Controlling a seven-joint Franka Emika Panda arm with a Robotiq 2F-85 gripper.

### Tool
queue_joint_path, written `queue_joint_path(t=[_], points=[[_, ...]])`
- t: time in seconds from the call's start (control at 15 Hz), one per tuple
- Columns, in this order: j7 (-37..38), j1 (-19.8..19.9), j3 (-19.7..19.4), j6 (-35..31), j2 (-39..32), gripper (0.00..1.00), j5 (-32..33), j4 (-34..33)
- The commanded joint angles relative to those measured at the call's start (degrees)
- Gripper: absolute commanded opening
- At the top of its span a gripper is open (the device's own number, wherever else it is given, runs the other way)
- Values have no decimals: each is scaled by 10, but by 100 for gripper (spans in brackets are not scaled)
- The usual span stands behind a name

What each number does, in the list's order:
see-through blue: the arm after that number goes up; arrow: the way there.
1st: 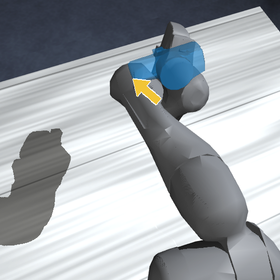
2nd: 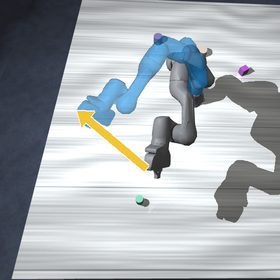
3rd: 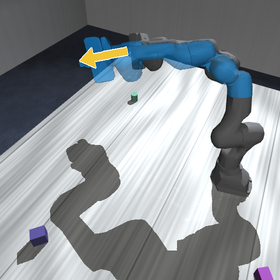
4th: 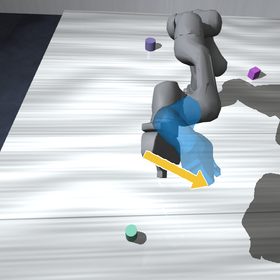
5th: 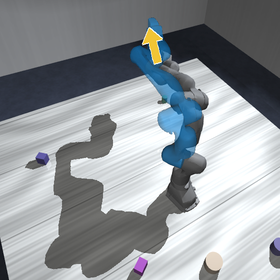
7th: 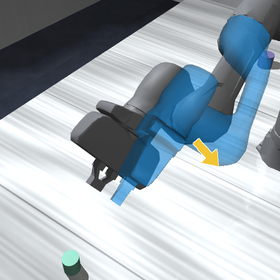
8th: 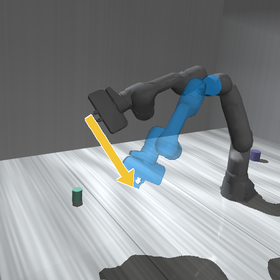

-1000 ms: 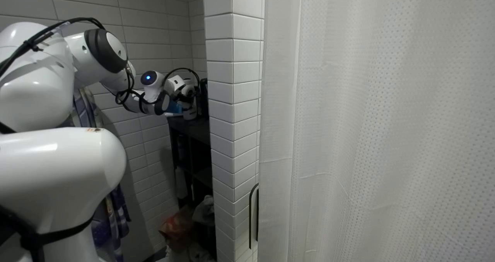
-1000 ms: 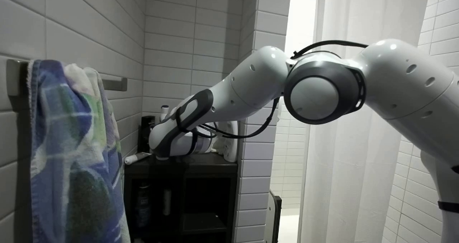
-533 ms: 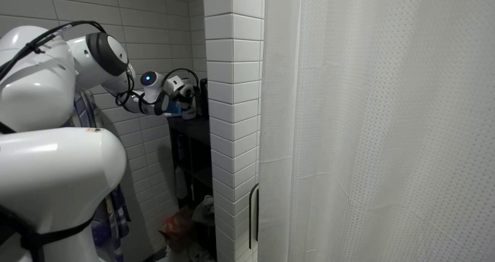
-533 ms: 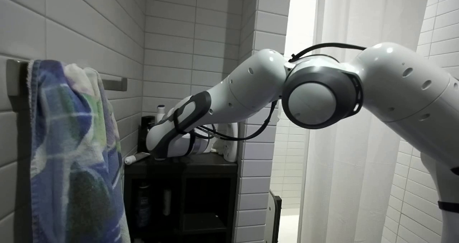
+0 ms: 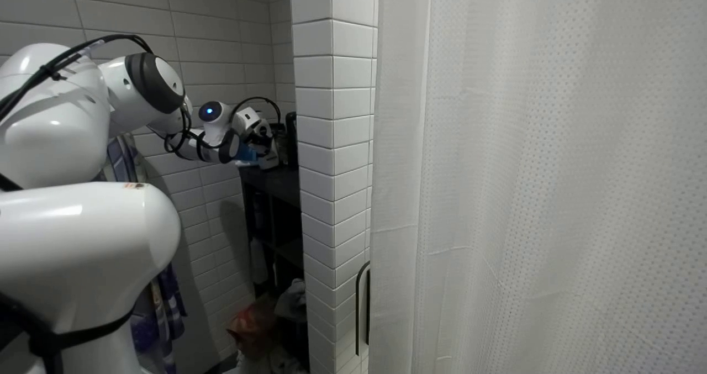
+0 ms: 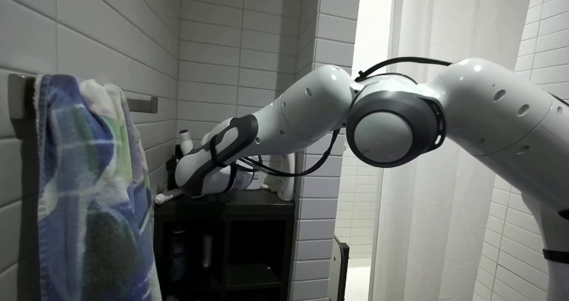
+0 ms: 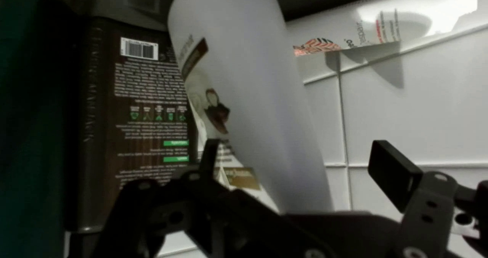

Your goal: Move the white Nivea bottle on the left to the right

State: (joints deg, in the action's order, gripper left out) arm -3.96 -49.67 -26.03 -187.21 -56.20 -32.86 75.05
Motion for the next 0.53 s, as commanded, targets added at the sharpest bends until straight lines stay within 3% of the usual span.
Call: queue_joint_path(t=[0.0, 0.07, 0.13, 0.2, 0.27, 0.47], points=[[6, 3, -9, 18, -22, 100, 4, -39], [5, 3, -9, 20, -24, 99, 4, -43], [5, 4, -9, 21, -26, 90, 4, -46], [5, 4, -8, 21, -27, 75, 4, -49], [3, 5, -7, 20, -29, 72, 4, -51], [-1, 10, -2, 18, -29, 50, 6, -54]])
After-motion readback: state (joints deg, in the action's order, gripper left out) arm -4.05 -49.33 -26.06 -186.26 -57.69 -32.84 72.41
